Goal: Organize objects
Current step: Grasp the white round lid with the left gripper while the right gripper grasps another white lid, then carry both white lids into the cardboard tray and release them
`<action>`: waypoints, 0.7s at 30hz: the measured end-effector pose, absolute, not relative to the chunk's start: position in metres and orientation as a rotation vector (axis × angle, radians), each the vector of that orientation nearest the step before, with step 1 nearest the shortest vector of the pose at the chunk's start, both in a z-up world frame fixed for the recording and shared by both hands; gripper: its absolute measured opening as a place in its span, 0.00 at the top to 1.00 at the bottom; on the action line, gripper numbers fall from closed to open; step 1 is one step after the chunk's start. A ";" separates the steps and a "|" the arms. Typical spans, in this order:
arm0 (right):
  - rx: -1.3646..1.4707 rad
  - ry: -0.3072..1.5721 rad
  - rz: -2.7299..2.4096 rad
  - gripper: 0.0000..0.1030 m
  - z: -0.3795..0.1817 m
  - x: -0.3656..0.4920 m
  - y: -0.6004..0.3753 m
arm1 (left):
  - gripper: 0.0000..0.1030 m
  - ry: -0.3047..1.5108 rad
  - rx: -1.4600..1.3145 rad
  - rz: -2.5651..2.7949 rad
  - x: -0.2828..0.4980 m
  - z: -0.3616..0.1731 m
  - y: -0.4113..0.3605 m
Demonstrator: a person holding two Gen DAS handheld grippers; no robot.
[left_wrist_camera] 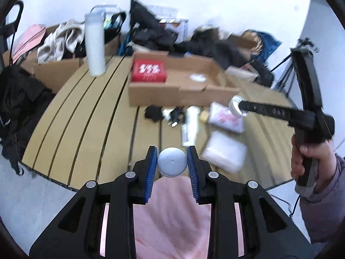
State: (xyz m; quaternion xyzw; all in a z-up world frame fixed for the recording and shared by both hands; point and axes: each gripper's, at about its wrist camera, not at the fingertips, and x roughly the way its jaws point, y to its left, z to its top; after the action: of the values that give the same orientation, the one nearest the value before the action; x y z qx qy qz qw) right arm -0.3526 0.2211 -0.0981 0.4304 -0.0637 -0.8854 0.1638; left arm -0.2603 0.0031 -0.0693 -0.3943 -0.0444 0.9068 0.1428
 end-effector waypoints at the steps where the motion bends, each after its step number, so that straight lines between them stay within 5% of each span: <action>1: 1.202 -0.176 -2.523 0.94 -0.090 -0.341 0.223 | 0.76 -0.130 -1.115 2.609 -0.256 -0.064 0.004; 11: 1.220 -0.195 -2.517 0.94 -0.084 -0.286 0.246 | 0.76 -0.216 -1.086 2.508 -0.275 -0.055 0.024; 21: 1.213 -0.182 -2.386 0.94 -0.063 -0.433 0.212 | 0.76 -0.140 -1.279 2.521 -0.465 -0.055 0.005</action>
State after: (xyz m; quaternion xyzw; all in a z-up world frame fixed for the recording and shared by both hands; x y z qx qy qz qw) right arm -0.4332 0.2124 -0.0633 0.4404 -0.0662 -0.8661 0.2273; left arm -0.4652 0.0054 -0.0550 -0.4466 -0.0488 0.8799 0.1551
